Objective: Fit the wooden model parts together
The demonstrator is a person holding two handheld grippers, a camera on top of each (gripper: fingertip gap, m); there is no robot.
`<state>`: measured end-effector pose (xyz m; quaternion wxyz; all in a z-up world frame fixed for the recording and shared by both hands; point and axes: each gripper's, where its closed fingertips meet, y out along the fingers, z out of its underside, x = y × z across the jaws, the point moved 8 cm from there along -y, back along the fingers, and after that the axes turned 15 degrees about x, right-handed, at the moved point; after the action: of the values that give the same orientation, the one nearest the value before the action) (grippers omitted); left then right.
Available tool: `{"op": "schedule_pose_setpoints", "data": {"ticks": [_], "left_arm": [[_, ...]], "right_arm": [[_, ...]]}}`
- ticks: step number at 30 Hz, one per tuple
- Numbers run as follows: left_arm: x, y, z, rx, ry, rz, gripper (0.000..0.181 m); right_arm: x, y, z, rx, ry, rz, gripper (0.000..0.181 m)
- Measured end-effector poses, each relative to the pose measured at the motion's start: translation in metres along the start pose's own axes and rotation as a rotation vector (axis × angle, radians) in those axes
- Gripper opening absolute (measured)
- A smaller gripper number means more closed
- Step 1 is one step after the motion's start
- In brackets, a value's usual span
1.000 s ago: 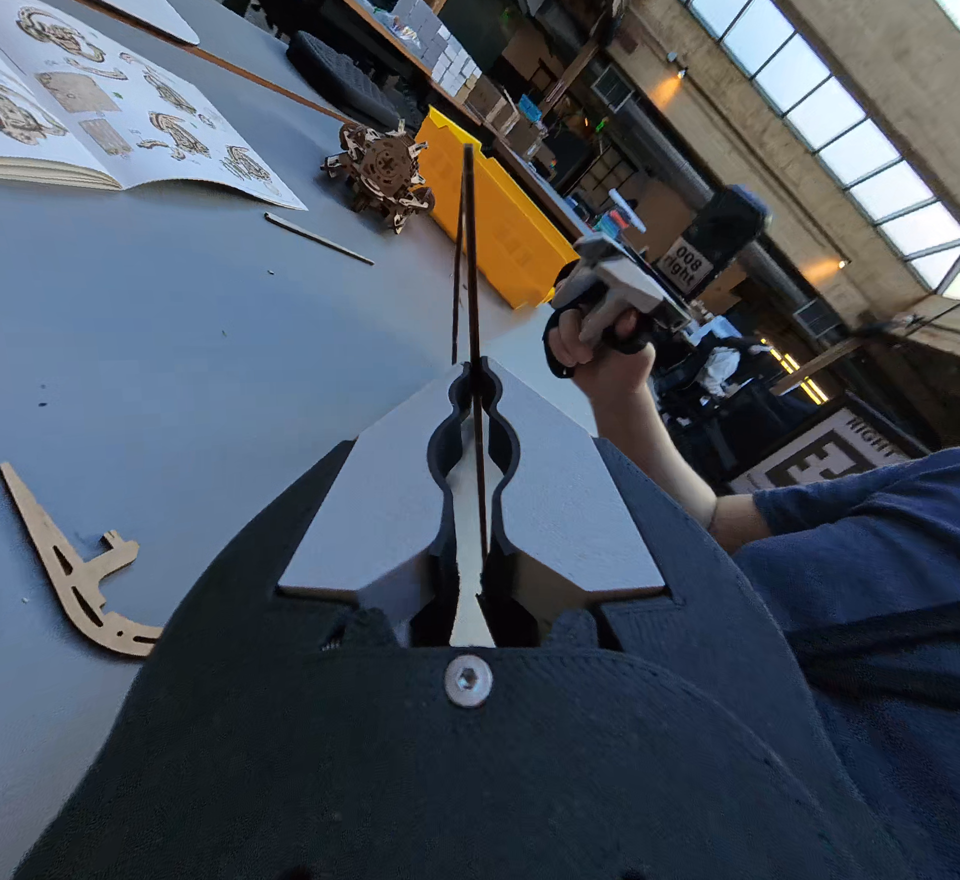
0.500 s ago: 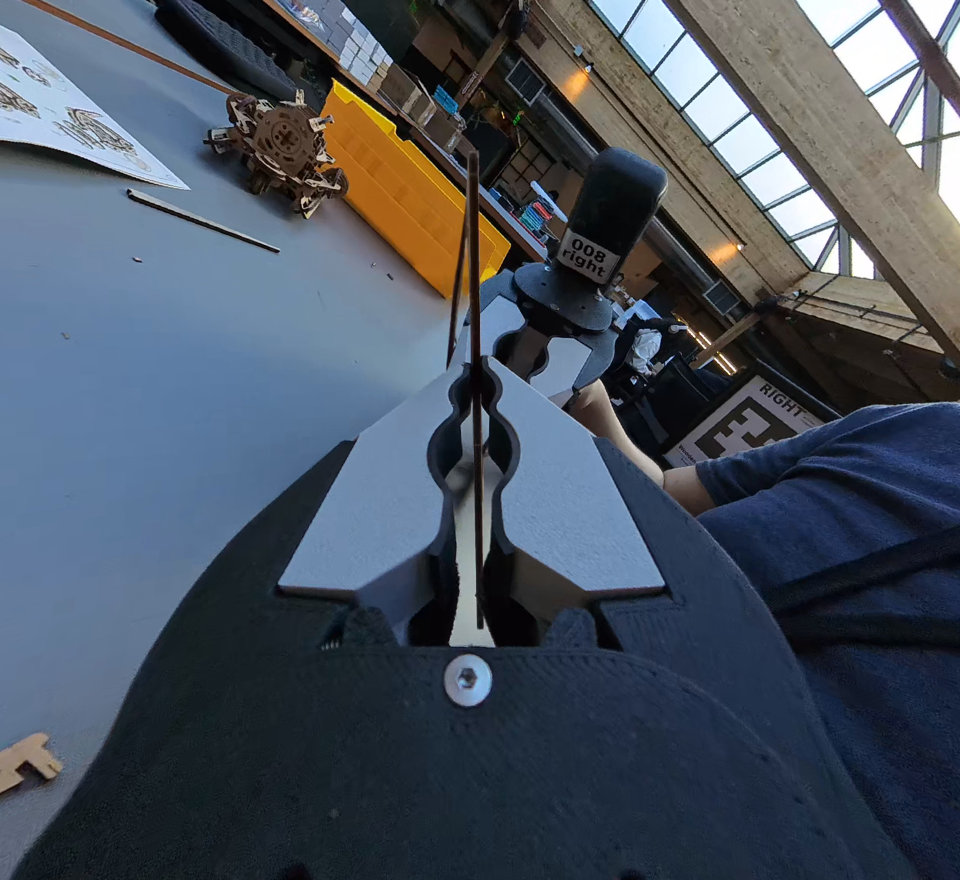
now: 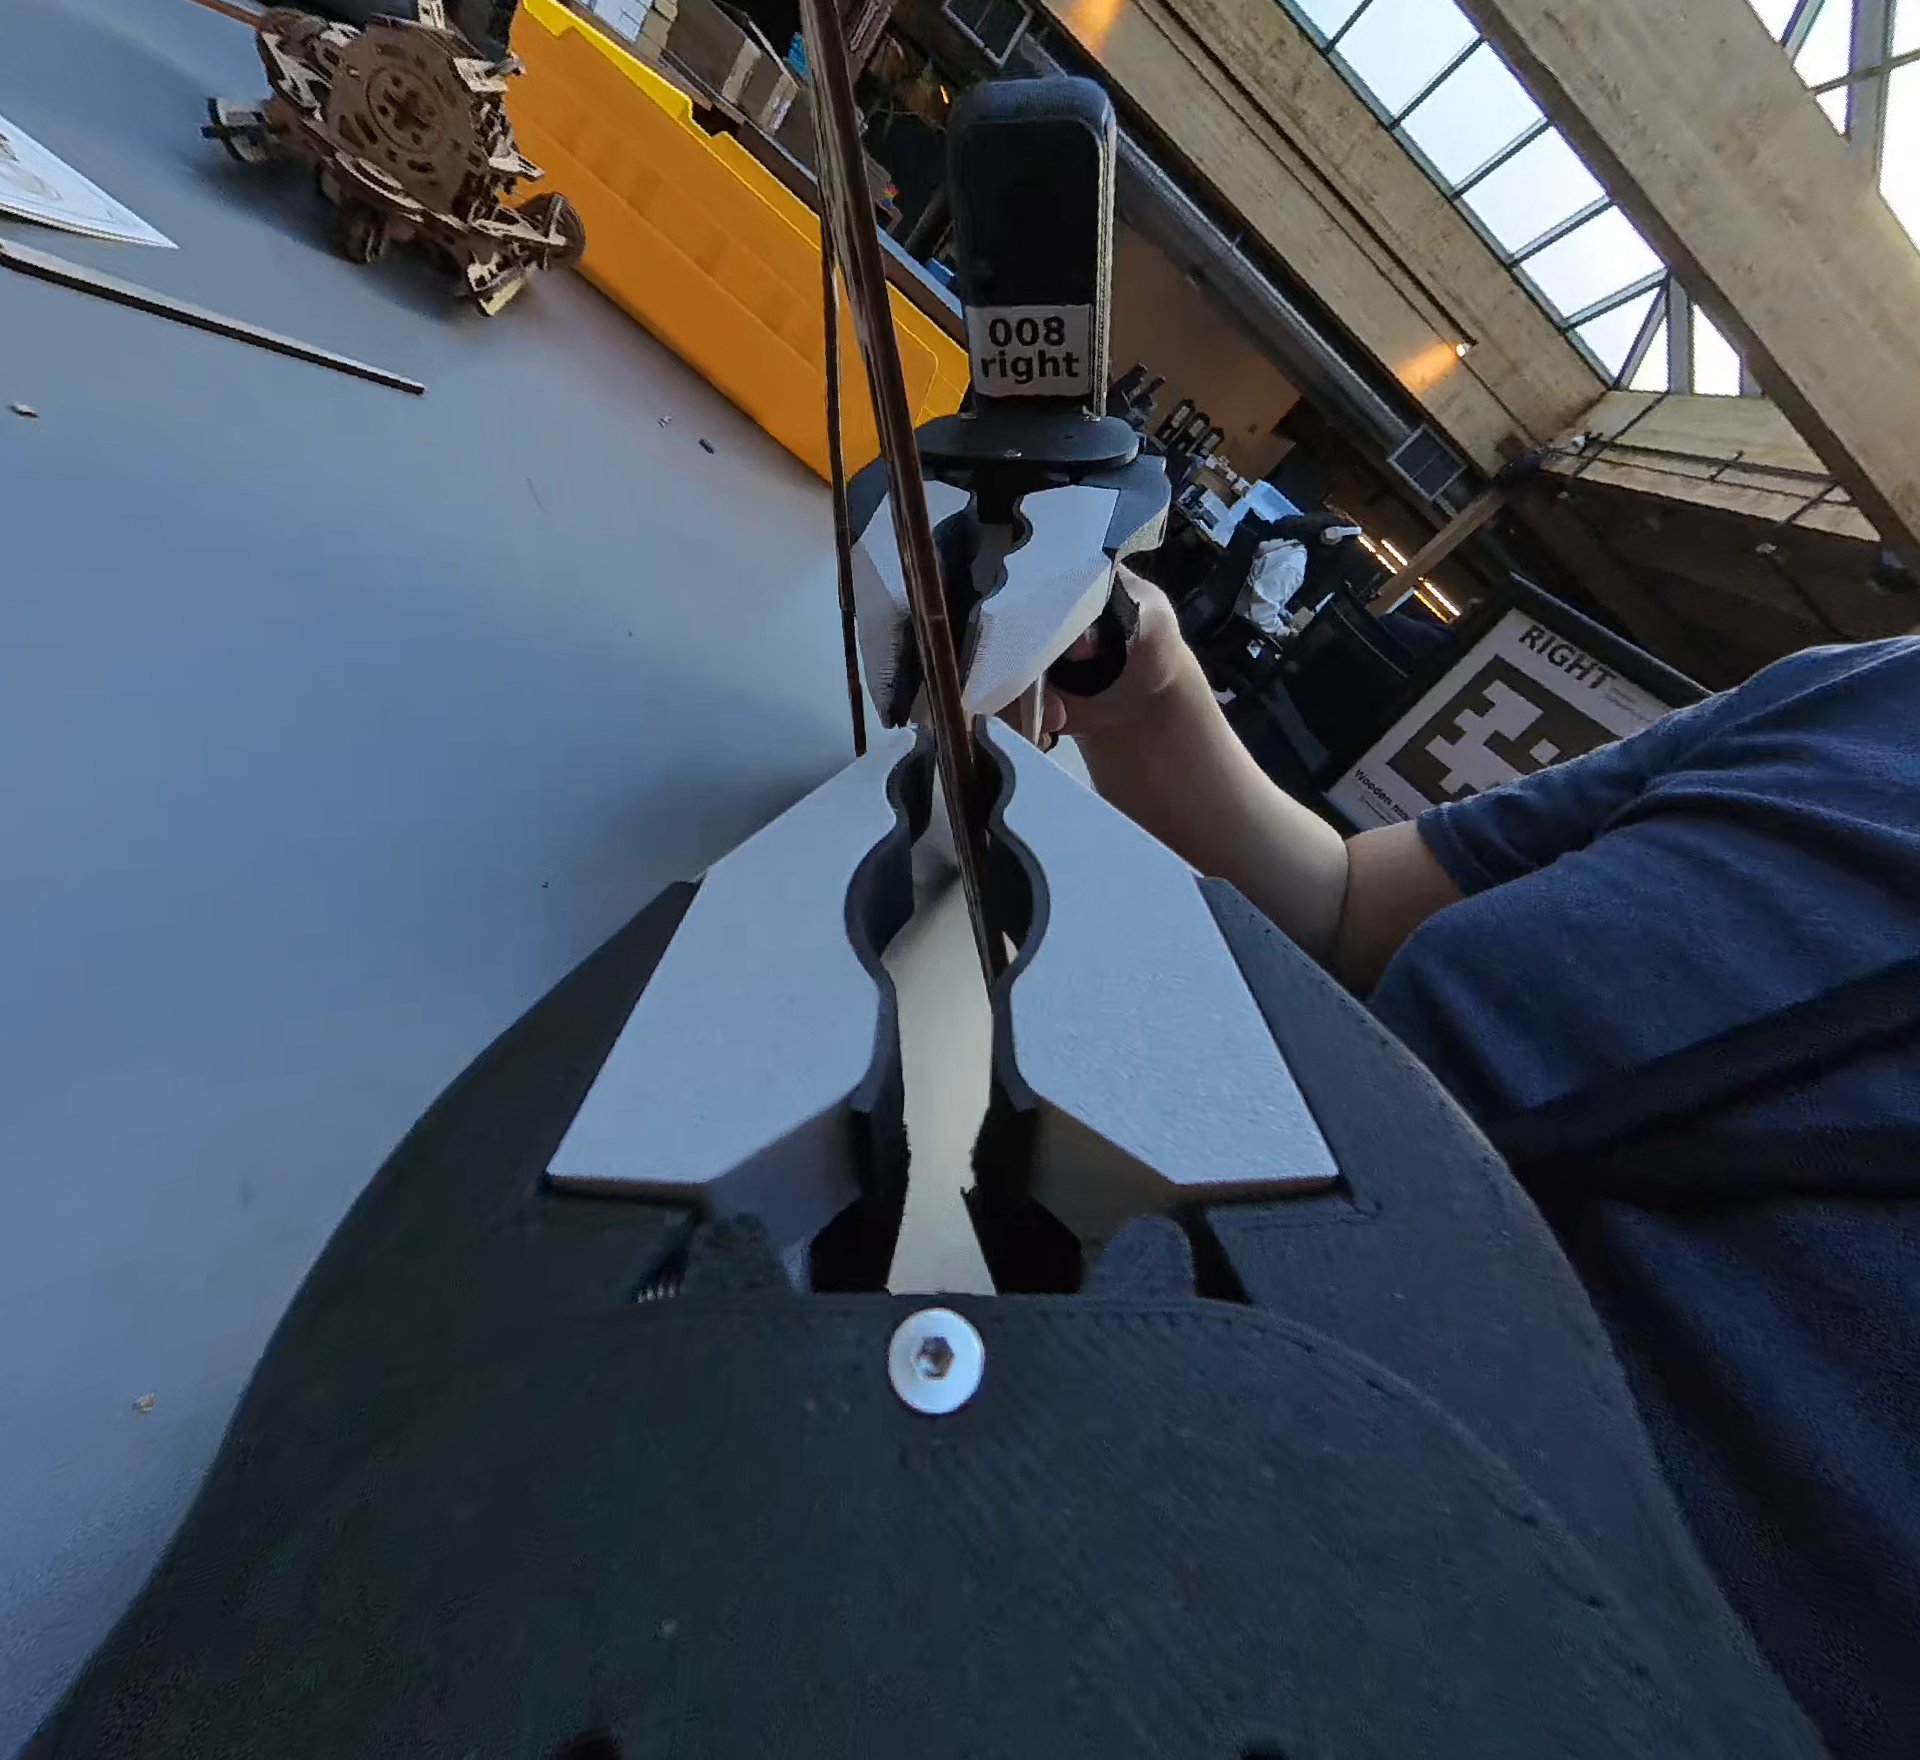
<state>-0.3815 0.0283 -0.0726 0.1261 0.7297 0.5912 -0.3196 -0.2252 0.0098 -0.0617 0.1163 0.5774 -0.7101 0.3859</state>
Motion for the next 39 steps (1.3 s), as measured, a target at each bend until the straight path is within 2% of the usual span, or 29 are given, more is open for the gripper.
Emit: {"op": "schedule_pose_setpoints", "data": {"ticks": [5, 8, 10, 14, 24, 31, 39], "left_arm": [[0.0061, 0.0027, 0.0016, 0.047, -0.040, -0.029, 0.001], [0.0085, 0.0019, 0.0028, 0.066, -0.056, -0.042, 0.001], [0.0080, 0.0014, 0.0028, 0.073, -0.050, -0.040, 0.001], [0.0077, 0.0021, 0.0038, 0.096, -0.038, -0.071, 0.001], [0.0073, 0.0040, 0.0051, 0.092, -0.053, -0.036, 0.001], [0.0101, 0.0060, 0.0057, 0.117, -0.076, -0.041, 0.001], [0.0107, 0.0065, 0.0049, 0.087, -0.082, -0.053, 0.000]], "right_arm": [[-0.0029, 0.0030, 0.0033, 0.013, 0.015, 0.032, 0.009], [-0.0035, 0.0061, 0.0046, -0.004, 0.037, 0.012, 0.017], [-0.0053, 0.0070, 0.0052, -0.016, 0.045, 0.023, 0.009], [-0.0066, 0.0104, 0.0074, 0.001, 0.059, 0.041, 0.011], [0.0007, 0.0091, 0.0061, 0.041, -0.028, 0.112, 0.009], [-0.0025, 0.0092, 0.0079, 0.054, -0.012, 0.121, 0.009], [-0.0049, 0.0082, 0.0083, 0.017, -0.007, 0.113, 0.010]]}}
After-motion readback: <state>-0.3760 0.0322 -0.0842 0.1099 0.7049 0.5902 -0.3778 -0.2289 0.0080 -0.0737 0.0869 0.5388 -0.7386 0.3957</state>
